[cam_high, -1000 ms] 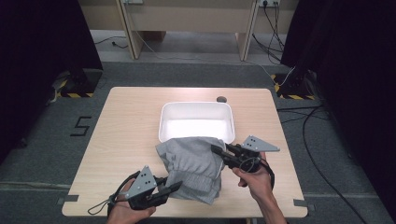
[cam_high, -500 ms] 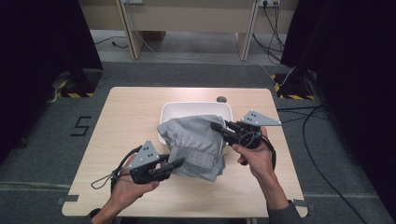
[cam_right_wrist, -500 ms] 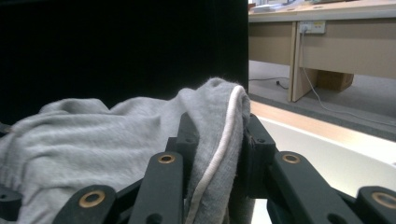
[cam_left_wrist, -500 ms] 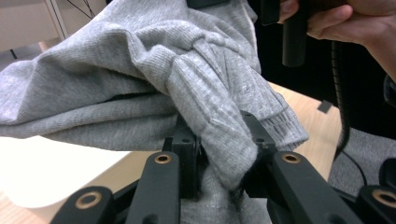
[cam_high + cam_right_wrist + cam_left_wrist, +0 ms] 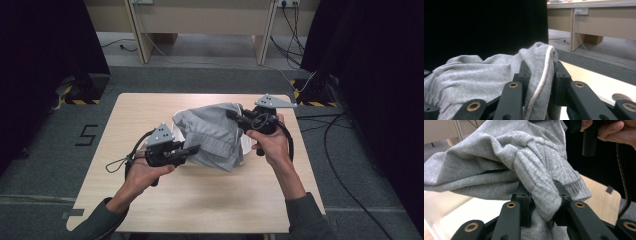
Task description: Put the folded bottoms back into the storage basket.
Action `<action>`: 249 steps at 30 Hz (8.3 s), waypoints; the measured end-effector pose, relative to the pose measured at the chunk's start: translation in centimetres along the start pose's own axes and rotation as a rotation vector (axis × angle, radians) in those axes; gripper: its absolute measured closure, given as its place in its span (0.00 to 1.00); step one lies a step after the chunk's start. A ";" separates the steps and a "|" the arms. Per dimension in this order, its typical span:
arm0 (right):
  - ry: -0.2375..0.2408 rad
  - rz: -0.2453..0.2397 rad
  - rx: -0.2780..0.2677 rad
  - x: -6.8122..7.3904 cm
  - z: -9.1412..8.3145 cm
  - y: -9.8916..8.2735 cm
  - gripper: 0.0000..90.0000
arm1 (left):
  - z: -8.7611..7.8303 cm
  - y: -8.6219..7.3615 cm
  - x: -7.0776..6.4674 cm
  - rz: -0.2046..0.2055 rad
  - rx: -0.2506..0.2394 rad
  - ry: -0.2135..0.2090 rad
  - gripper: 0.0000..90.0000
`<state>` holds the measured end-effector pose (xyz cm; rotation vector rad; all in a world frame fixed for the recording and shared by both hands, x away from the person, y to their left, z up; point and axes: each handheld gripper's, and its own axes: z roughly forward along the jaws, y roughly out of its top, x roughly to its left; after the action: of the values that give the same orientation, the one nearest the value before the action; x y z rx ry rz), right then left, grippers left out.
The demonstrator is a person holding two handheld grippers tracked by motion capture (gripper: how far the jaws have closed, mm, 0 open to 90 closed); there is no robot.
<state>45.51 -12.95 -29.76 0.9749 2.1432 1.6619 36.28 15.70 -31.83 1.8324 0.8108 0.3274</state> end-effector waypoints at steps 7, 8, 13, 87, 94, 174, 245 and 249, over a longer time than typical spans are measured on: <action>-0.039 -0.014 0.022 -1.1 1.6 1.6 0.82 | 1.6 0.9 1.4 -0.019 0.004 0.030 0.79; -0.042 -0.013 0.030 -1.3 1.9 1.6 0.82 | 1.9 0.9 1.6 -0.026 0.006 0.033 0.79; -0.059 0.001 0.071 -2.6 3.5 1.0 0.82 | 3.6 0.1 2.5 -0.055 0.027 0.040 0.79; -0.097 0.010 0.307 -2.4 7.0 -5.5 0.46 | 5.4 -4.7 4.5 -0.152 0.179 0.117 0.46; -0.067 0.005 0.285 -1.4 5.8 -6.2 0.44 | 4.6 -5.0 3.7 -0.168 0.172 0.078 0.42; 0.089 -0.096 0.221 6.3 -1.4 -14.5 0.40 | -2.5 -14.2 0.2 -0.143 0.141 0.069 0.27; -0.080 -0.120 0.427 6.2 -5.2 -22.6 0.24 | -4.5 -22.3 -2.6 -0.039 0.253 0.195 0.25; -0.087 -0.125 0.472 6.3 -5.4 -23.4 0.20 | -4.5 -22.5 -3.0 -0.034 0.253 0.197 0.20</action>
<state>29.63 -15.85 -48.58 0.9810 2.5315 1.0545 23.07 21.77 -49.84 2.0412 1.0576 0.4027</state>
